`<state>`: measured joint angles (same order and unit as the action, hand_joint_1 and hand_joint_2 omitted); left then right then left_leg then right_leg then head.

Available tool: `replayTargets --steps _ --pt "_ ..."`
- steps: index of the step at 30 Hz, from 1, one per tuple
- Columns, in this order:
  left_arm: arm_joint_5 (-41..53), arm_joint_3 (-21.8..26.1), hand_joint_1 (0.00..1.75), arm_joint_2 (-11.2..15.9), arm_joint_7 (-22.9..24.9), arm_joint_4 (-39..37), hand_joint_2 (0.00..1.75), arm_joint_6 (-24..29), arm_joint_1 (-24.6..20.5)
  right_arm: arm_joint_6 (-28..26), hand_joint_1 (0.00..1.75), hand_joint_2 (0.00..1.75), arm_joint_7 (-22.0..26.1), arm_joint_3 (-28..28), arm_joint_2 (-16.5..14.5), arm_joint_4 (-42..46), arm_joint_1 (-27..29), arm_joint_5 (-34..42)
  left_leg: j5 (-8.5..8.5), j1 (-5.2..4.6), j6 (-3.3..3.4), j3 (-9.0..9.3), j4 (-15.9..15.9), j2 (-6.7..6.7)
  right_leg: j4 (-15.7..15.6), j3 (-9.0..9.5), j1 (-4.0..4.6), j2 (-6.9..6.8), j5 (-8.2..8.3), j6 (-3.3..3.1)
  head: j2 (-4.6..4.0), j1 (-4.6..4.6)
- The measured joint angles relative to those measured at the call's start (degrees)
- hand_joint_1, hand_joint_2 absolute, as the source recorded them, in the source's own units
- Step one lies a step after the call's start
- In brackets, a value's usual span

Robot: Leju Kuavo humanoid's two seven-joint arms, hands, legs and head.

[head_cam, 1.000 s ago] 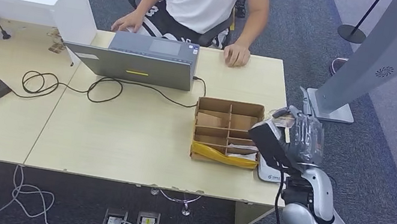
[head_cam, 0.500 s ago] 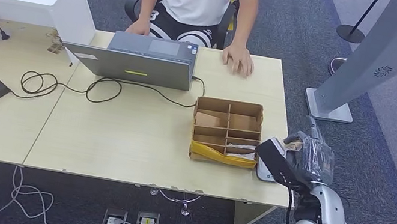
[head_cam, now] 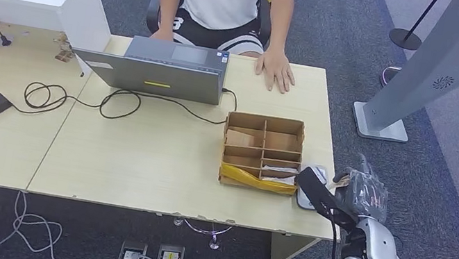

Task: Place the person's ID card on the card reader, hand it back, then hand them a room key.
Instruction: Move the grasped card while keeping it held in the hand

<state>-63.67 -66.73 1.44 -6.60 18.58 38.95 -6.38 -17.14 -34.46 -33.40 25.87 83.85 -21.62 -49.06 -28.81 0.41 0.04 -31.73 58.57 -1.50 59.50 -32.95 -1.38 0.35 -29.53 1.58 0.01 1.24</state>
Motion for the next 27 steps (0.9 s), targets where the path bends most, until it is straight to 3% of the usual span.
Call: replayTargets --steps 20,27 --pt "0.72 -0.09 0.00 0.07 0.39 0.71 1.75 -0.46 -0.23 0.16 1.75 1.75 1.11 -0.39 -1.03 -9.61 -2.83 2.24 0.00 0.00 0.00 -0.02 0.00 -0.01 0.01 0.00 -0.01 -0.03 0.00 0.00 0.01 0.01" --pt "1.26 -0.26 0.00 0.45 2.11 1.26 1.75 0.04 -0.32 -2.06 1.75 1.75 4.64 -1.15 -2.36 -13.90 -3.52 3.68 0.00 0.00 0.00 -0.03 0.00 -0.02 0.01 0.01 0.00 -0.04 0.00 0.00 0.00 0.00"
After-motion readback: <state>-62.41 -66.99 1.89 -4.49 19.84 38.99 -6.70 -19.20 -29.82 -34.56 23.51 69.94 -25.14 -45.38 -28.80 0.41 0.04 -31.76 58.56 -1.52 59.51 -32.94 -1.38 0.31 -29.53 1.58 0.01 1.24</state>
